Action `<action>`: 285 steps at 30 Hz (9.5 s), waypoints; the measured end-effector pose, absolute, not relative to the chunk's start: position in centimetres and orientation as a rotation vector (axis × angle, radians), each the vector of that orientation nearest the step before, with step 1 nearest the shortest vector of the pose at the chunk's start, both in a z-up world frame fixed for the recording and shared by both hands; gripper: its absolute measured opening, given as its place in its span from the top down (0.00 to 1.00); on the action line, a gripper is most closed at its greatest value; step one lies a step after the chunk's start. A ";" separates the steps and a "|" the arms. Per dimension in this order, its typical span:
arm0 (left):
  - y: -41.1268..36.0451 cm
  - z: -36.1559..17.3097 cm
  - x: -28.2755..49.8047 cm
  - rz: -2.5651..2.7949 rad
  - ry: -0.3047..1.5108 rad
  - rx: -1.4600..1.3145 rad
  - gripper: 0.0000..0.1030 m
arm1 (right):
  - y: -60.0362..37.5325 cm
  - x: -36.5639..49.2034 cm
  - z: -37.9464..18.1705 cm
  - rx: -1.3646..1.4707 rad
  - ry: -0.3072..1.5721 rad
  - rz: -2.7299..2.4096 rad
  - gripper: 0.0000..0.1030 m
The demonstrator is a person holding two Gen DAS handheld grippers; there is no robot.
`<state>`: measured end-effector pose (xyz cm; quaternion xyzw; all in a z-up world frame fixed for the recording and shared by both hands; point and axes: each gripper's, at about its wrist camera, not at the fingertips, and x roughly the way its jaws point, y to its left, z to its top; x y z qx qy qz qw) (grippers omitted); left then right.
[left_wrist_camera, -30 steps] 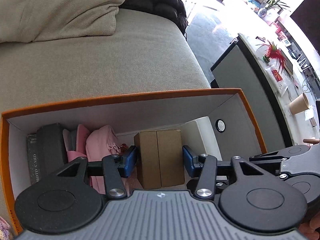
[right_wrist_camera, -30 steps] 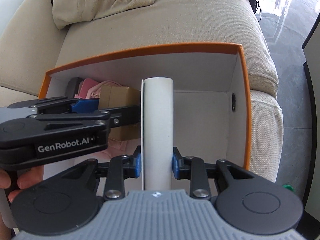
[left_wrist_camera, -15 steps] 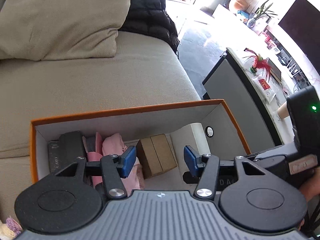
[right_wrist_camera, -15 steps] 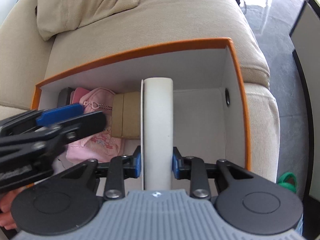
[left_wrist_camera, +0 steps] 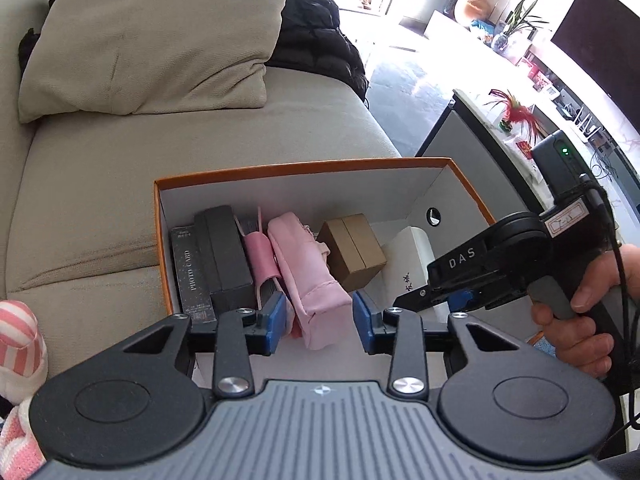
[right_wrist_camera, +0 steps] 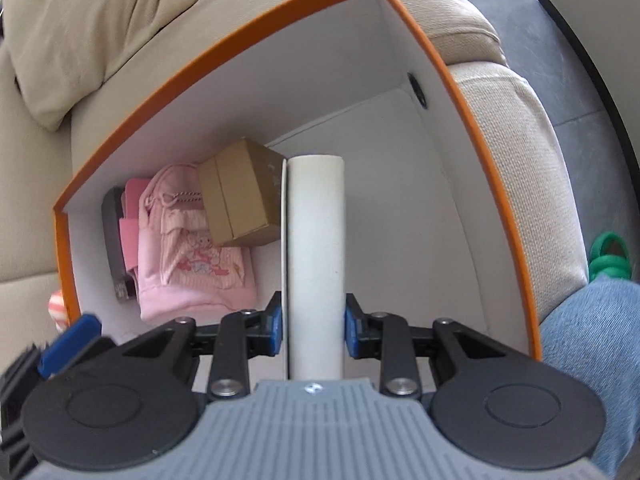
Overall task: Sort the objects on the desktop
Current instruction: 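Lower the long white box into the orange box with the right gripper, then open the right gripper to release the white box inside the orange box, then lift both grippers away from the orange box, then move both grippers toward the plush toys on the sofa, then grasp the red panda plush with the left gripper while the right gripper grasps the crocheted bunny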
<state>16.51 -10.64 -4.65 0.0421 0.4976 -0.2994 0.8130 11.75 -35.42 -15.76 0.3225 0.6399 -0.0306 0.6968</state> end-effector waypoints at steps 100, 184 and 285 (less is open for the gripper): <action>-2.3 -3.2 15.5 -0.534 1.023 -0.057 0.59 | -29.4 16.0 -9.7 -0.347 1.448 0.012 0.81; 4.0 -0.7 8.5 -0.325 0.896 -0.081 0.59 | -20.3 7.2 1.4 -0.212 0.882 0.309 0.64; 15.7 -15.7 19.9 0.065 1.288 -0.483 0.52 | 3.3 17.0 -6.1 -0.784 0.980 0.831 0.39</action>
